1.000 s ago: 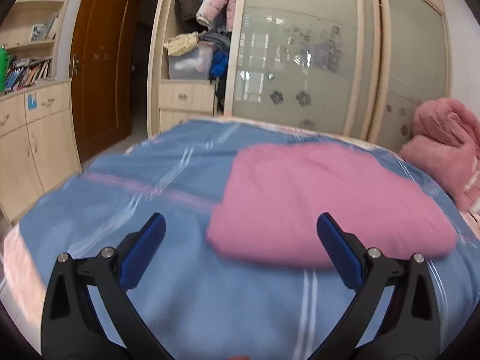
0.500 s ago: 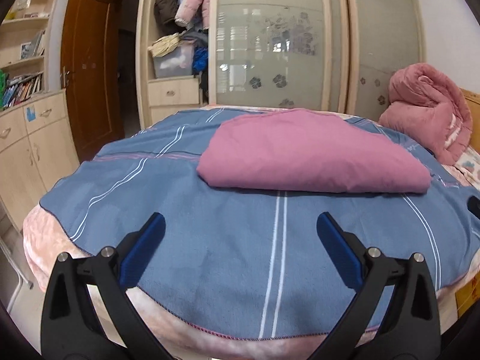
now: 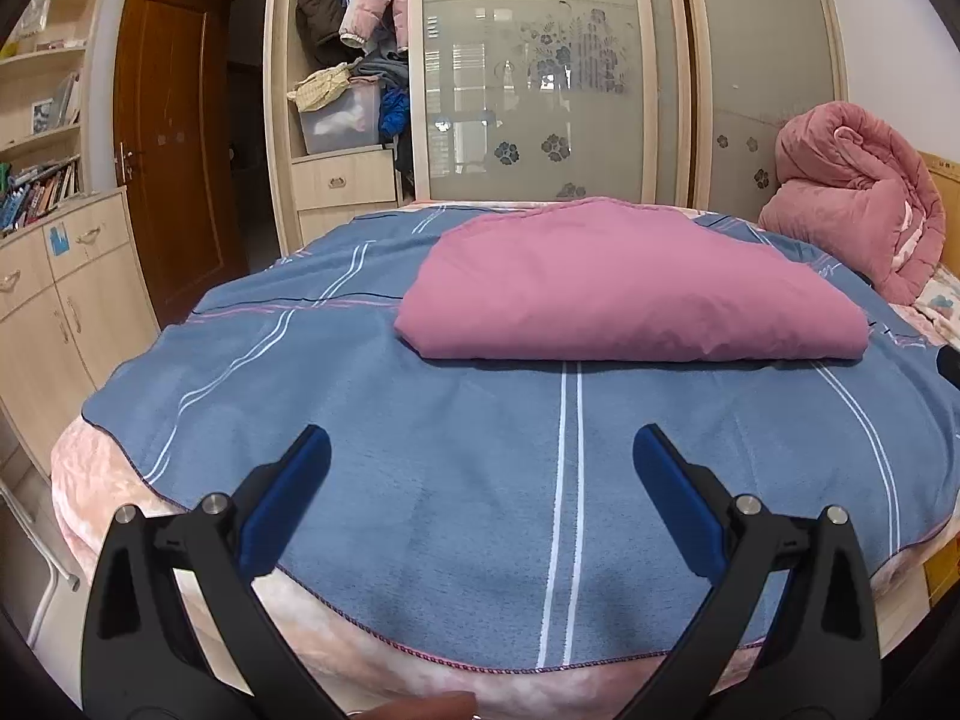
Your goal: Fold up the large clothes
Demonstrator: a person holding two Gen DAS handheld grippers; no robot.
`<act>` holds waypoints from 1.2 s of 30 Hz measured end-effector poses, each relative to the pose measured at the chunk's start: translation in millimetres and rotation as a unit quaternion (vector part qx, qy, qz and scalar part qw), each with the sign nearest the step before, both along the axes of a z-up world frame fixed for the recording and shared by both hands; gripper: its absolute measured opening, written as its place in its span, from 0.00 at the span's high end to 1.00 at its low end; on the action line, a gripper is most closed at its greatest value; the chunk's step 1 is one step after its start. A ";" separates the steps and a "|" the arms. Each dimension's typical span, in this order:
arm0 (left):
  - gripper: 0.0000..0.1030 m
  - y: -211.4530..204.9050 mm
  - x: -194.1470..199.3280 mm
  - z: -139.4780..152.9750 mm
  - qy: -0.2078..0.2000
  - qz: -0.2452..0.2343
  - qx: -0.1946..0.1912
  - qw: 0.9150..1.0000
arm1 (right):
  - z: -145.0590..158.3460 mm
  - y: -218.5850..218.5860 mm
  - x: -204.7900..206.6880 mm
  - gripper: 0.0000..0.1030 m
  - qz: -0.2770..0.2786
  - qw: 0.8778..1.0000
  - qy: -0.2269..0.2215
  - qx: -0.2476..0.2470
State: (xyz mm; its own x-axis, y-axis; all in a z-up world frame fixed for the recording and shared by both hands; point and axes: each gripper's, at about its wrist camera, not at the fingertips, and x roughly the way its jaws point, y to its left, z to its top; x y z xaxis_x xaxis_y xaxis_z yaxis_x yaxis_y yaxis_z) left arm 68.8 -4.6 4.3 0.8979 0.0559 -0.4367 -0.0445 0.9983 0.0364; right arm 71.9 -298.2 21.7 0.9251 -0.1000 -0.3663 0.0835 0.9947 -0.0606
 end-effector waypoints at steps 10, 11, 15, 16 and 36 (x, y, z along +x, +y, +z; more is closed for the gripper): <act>0.02 0.7 -0.9 2.0 -0.002 0.010 -0.001 1.000 | 0.8 -0.3 0.4 0.01 0.002 1.000 0.000 0.005; 0.02 1.0 -1.1 2.2 -0.003 0.011 -0.002 1.000 | 0.8 -0.3 0.6 0.01 0.002 1.000 0.000 0.005; 0.02 0.7 -2.9 4.0 -0.011 0.012 0.001 1.000 | 0.4 -1.3 0.7 0.01 0.003 1.000 0.002 0.006; 0.02 0.6 -3.2 4.1 -0.012 0.011 0.000 1.000 | 0.5 -1.4 0.7 0.01 0.002 1.000 0.001 0.006; 0.02 2.8 -4.1 7.7 -0.016 0.003 -0.010 1.000 | -0.8 -1.5 0.6 0.01 0.003 1.000 0.002 0.008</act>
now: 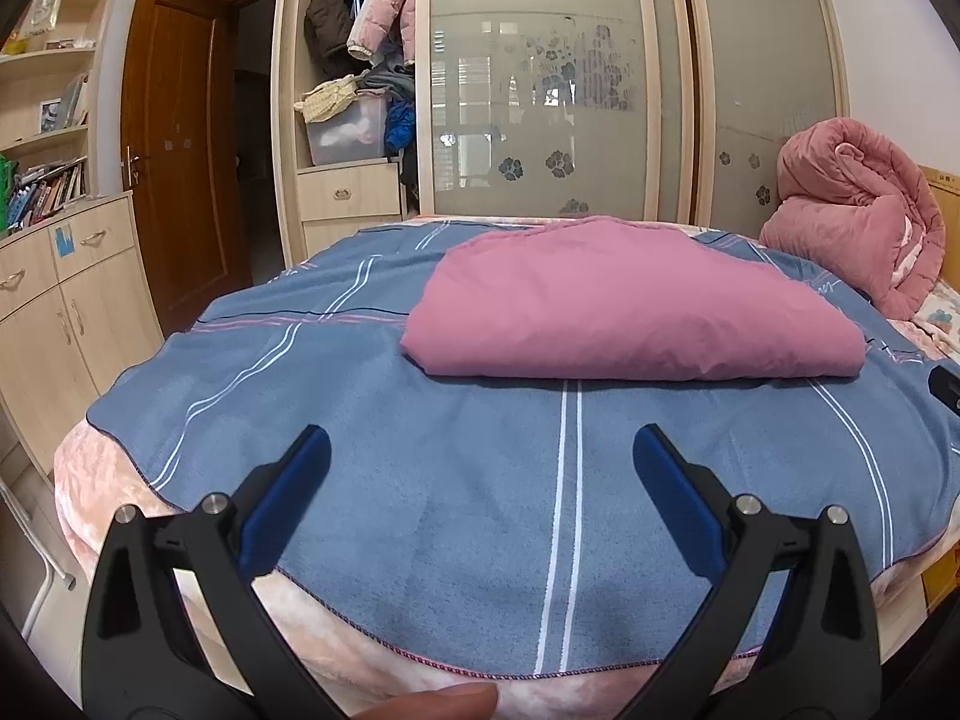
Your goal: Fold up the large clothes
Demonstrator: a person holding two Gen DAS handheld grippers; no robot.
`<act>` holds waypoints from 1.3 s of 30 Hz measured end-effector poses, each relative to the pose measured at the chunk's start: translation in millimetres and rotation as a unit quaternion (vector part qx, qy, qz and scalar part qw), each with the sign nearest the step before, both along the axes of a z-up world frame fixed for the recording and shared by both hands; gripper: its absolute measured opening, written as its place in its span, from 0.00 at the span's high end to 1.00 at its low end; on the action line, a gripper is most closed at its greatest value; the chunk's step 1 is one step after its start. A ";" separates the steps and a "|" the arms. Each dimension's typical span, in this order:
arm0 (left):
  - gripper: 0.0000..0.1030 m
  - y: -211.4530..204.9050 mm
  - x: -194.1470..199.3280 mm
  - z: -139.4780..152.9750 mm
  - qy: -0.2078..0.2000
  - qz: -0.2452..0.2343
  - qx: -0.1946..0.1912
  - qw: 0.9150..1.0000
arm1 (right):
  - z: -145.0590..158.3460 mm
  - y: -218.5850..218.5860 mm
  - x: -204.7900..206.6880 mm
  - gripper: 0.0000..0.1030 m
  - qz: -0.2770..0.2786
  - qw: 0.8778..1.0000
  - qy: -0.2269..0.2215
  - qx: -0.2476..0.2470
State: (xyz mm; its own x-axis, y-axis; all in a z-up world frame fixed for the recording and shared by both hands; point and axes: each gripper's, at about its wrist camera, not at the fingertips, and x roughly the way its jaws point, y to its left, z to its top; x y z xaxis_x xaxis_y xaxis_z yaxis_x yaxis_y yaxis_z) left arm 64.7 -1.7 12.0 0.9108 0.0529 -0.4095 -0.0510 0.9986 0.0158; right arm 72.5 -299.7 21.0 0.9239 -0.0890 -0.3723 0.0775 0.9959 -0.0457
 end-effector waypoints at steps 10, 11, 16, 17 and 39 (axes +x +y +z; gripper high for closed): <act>0.02 -0.7 0.5 1.3 -0.001 -0.004 -0.001 1.000 | 0.1 -0.1 -0.6 0.01 0.000 1.000 0.000 0.000; 0.02 -0.5 0.8 1.5 -0.001 -0.005 -0.002 1.000 | 0.1 -0.2 -0.7 0.01 -0.001 1.000 0.000 0.001; 0.02 -1.8 0.9 1.0 -0.002 -0.006 0.000 1.000 | 0.3 -0.9 -0.8 0.01 -0.002 1.000 -0.001 0.001; 0.02 -2.3 0.9 0.7 -0.002 -0.007 0.001 1.000 | 0.3 -1.1 -1.0 0.01 -0.002 1.000 -0.002 0.001; 0.02 -1.7 -0.4 0.2 -0.002 -0.005 0.001 1.000 | 0.6 -2.3 -1.3 0.01 -0.002 1.000 -0.002 0.002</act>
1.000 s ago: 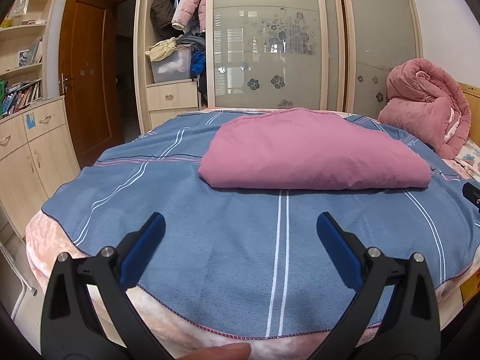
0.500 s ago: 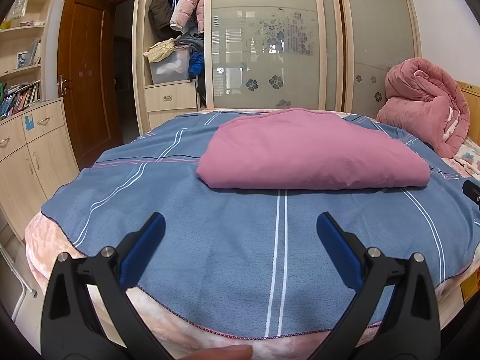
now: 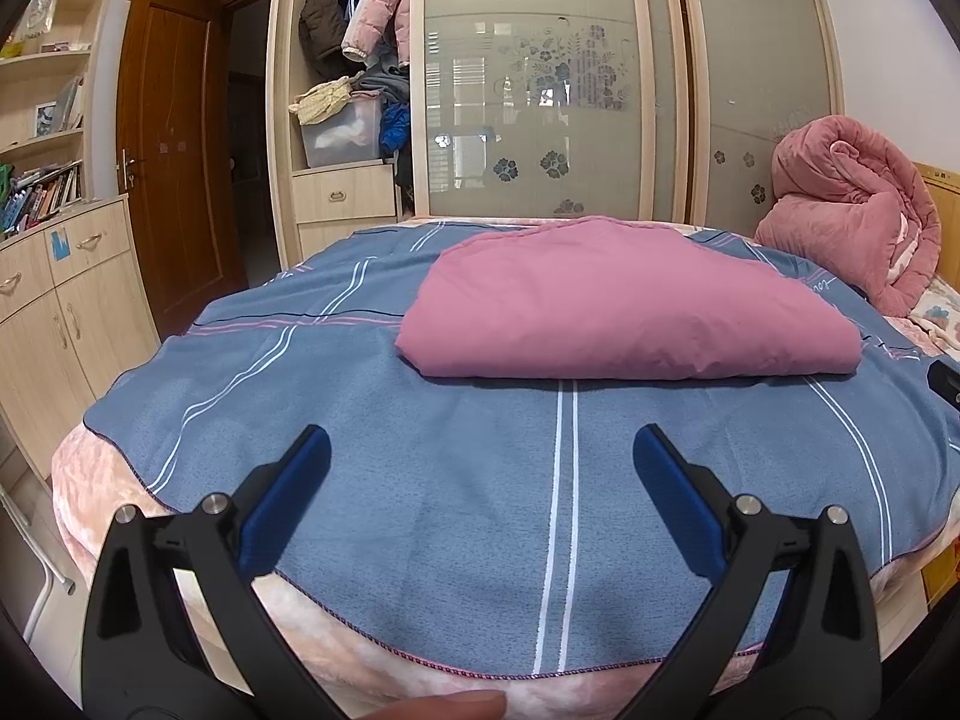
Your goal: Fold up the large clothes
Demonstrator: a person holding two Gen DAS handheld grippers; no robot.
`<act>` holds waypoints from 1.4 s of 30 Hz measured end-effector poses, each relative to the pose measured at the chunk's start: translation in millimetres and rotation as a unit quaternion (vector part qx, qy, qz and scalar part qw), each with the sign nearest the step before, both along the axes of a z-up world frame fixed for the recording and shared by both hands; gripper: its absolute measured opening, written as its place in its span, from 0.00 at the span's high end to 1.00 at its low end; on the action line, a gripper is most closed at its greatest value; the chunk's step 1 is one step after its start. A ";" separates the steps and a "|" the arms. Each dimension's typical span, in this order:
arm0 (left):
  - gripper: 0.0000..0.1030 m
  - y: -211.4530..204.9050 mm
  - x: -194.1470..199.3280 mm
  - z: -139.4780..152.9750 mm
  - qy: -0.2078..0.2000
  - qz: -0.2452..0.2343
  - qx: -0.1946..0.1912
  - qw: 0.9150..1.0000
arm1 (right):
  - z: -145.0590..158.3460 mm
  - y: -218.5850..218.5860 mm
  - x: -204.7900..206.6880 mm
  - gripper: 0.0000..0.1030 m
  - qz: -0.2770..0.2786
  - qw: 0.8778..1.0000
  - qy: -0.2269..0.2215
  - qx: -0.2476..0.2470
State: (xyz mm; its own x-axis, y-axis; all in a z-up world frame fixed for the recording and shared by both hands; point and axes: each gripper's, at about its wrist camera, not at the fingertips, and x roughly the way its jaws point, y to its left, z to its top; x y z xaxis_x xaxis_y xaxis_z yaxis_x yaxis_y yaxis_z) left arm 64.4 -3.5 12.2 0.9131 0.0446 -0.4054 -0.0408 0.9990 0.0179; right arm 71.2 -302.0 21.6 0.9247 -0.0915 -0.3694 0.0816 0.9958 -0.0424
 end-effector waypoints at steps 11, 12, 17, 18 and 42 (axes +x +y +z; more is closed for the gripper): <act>0.02 0.3 0.5 -0.2 0.001 -0.001 0.000 1.000 | 0.0 -0.1 0.1 0.01 0.000 1.000 0.000 0.000; 0.02 0.4 0.4 -0.2 0.001 0.000 0.000 1.000 | 0.0 -0.1 0.0 0.01 0.000 1.000 0.000 0.000; 0.02 0.9 0.7 -0.5 0.001 0.000 0.000 1.000 | 0.1 -0.3 0.1 0.01 0.000 1.000 0.000 0.000; 0.02 0.5 0.9 -0.6 0.001 0.000 -0.001 1.000 | 0.1 -0.4 0.0 0.01 -0.001 1.000 0.000 0.001; 0.02 2.0 0.9 -3.0 0.004 -0.005 0.003 1.000 | -1.2 -1.6 0.3 0.01 -0.001 1.000 0.002 -0.001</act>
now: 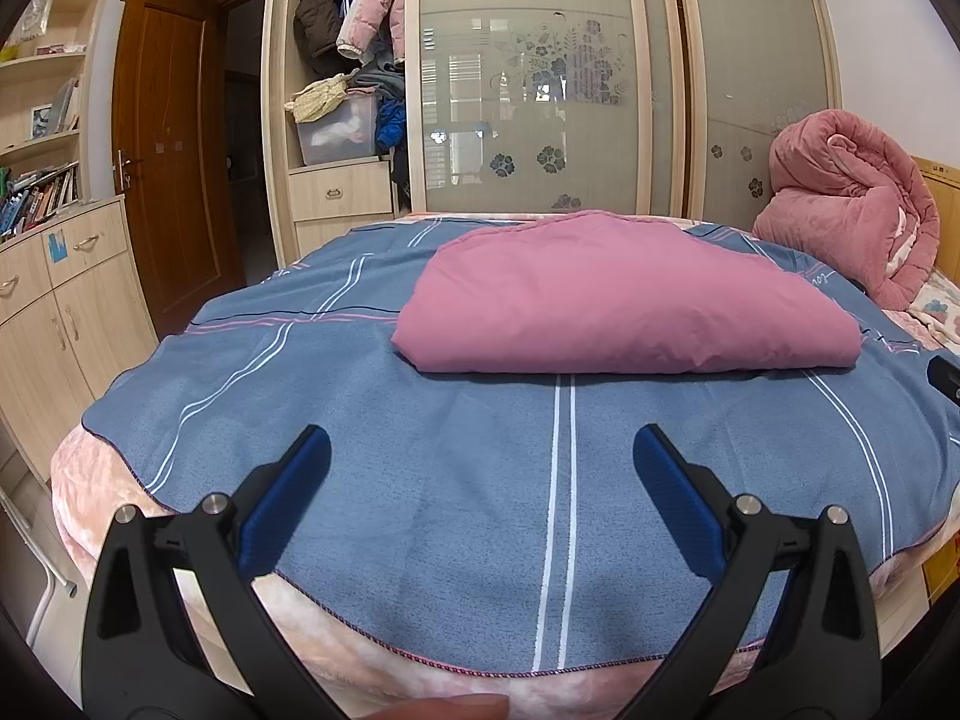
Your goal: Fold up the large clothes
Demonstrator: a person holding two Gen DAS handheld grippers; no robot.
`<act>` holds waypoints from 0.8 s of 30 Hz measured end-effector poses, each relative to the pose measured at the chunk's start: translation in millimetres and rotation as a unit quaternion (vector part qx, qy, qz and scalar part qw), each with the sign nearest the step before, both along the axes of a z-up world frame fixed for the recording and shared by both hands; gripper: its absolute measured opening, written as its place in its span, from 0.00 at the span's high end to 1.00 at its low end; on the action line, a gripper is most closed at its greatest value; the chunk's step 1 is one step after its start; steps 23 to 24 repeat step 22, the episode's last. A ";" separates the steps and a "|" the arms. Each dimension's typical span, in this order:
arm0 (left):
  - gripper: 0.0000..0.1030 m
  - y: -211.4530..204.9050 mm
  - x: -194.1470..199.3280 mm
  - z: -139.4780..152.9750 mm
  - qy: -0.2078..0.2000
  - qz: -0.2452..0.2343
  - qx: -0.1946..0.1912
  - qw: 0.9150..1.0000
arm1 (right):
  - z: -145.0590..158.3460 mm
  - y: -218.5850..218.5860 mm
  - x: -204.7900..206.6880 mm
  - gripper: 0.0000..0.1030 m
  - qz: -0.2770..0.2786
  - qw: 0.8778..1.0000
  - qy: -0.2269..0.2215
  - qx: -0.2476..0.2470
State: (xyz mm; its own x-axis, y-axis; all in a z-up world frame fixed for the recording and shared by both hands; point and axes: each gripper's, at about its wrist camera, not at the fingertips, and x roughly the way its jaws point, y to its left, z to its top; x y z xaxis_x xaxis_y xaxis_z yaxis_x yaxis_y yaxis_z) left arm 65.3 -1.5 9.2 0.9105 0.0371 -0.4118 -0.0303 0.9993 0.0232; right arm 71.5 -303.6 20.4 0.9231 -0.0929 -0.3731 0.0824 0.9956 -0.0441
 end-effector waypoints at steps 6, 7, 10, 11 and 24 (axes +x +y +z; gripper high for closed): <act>0.02 -1.0 -0.8 -0.9 -0.003 -0.002 0.002 1.000 | -1.0 -0.4 -0.3 0.01 0.000 1.000 0.002 0.000; 0.02 -1.2 -1.4 -0.6 -0.004 -0.001 0.002 1.000 | -1.1 -0.5 -0.1 0.01 0.000 1.000 0.002 0.000; 0.02 -0.8 -2.8 -0.8 -0.007 0.000 0.003 1.000 | -1.3 -0.5 -0.3 0.01 0.000 1.000 0.002 0.001; 0.02 -1.2 -2.9 -1.0 -0.007 0.000 0.003 1.000 | -1.4 -0.4 -0.4 0.01 0.000 1.000 0.002 0.001; 0.02 -0.2 1.8 -1.1 0.005 -0.005 -0.004 1.000 | -1.2 0.0 -0.2 0.01 0.001 1.000 0.002 0.000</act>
